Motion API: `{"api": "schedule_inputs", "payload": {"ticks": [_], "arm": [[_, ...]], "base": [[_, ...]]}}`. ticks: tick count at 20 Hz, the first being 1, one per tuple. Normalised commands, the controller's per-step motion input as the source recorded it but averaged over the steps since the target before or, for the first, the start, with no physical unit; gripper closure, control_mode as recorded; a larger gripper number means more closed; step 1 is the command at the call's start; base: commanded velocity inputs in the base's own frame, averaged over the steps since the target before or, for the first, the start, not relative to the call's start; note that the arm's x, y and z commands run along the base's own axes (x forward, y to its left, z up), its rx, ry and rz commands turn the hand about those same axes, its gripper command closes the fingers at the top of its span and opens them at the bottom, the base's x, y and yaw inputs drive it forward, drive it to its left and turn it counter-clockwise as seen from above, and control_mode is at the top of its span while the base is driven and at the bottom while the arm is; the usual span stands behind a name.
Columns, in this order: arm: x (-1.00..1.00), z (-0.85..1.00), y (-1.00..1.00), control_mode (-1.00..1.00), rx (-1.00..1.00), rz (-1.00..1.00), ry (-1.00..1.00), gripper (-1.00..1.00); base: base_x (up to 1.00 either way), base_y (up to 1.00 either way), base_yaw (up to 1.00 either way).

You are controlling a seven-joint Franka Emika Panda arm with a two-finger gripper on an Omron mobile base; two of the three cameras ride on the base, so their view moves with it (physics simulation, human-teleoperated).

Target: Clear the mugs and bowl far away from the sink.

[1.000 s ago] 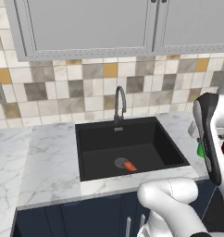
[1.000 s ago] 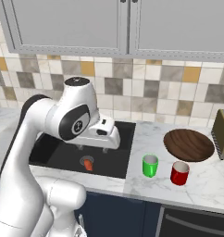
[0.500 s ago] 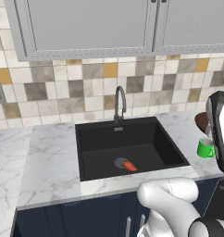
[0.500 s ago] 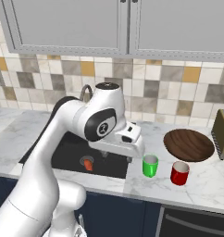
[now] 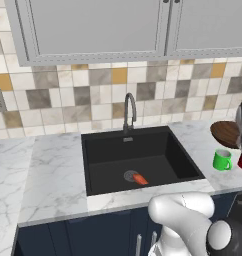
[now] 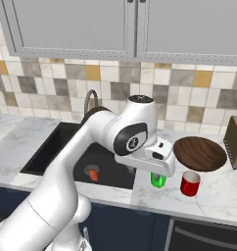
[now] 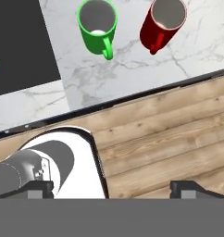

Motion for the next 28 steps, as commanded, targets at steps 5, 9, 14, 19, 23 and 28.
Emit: {"api": "schedule_inputs", "payload": {"ticks": [5, 9, 14, 19, 23, 28], "arm": [[0.02, -0.38, -0.34, -1.00, 0.00, -0.05, 0.00, -1.00], [0.11, -0.35, -0.32, -1.00, 0.00, 0.00, 0.00, -1.00], [0.13, -0.28, -0.34, -1.00, 0.00, 0.00, 0.00, -1.00], [0.21, -0.28, -0.35, -1.00, 0.00, 0.00, 0.00, -1.00], [0.34, -0.25, -0.12, -1.00, 0.00, 0.00, 0.00, -1.00], [0.40, -0.19, -0.09, -1.00, 0.00, 0.00, 0.00, -1.00]], "base": [[0.00, 0.00, 0.00], [0.00, 0.00, 0.00], [0.00, 0.00, 0.00], [0.00, 0.00, 0.00], [0.00, 0.00, 0.00], [0.00, 0.00, 0.00]]}}
